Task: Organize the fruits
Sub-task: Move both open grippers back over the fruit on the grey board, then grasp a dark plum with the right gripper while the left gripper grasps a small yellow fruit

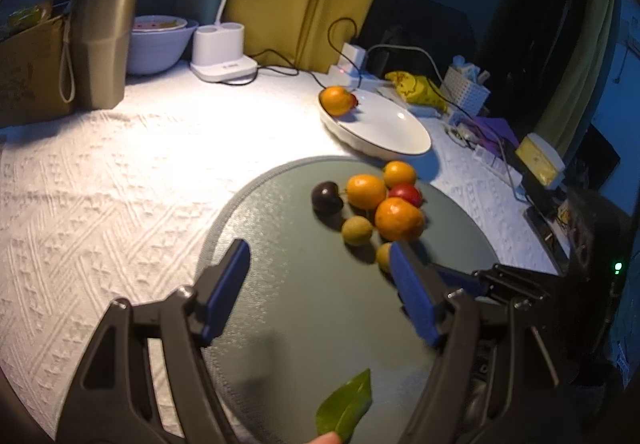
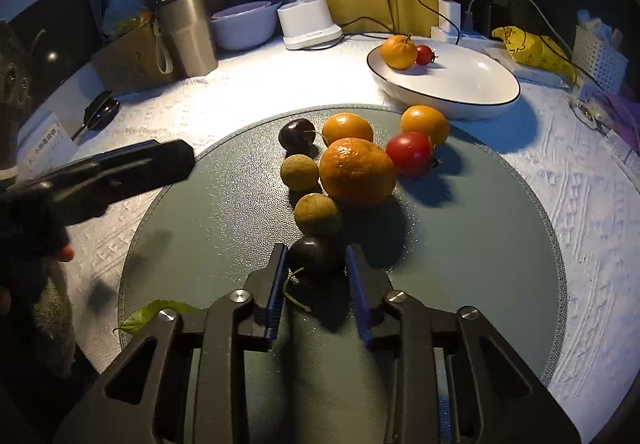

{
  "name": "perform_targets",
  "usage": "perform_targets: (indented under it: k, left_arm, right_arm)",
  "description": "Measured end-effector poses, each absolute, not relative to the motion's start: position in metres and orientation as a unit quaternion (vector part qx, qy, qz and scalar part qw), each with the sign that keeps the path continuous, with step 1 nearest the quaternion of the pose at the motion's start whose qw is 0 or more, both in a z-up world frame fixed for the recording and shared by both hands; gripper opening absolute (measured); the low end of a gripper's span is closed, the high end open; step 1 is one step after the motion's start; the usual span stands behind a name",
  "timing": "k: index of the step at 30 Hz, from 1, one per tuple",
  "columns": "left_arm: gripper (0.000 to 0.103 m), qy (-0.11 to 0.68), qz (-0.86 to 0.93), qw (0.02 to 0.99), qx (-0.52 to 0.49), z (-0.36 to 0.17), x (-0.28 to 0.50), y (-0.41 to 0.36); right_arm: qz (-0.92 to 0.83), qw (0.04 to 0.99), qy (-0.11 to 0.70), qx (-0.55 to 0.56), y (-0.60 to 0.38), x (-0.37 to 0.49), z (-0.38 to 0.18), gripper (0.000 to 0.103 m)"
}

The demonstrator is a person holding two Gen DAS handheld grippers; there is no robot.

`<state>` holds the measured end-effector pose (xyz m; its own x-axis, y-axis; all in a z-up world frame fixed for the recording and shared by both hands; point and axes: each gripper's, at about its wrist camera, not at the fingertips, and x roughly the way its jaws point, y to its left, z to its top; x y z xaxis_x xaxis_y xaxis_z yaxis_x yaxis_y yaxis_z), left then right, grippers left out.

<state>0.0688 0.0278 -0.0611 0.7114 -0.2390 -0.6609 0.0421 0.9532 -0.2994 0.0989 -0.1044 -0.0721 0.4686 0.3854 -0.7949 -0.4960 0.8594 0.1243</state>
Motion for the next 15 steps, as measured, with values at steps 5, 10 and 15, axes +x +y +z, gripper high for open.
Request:
perform_targets:
  k: [5, 10, 15]
  left_arm:
    - [0.073, 0.383, -0.083, 0.912, -0.12, -0.065, 0.076, 0.014]
    - [0.073, 0.394, -0.09, 0.909, -0.102, -0.07, 0.082, -0.004]
    - [0.073, 0.41, -0.095, 0.904, -0.081, -0.076, 0.089, -0.022]
  right_arm:
    - [0.258, 0.859, 0.438, -0.055, -0.114, 0.099, -0.066, 0.031]
    - [0.249, 0.868, 0.428, -0.046, -0.131, 0.103, -0.06, 0.031]
    - [0.233, 0.876, 0.421, -0.037, -0.152, 0.108, -0.057, 0.031]
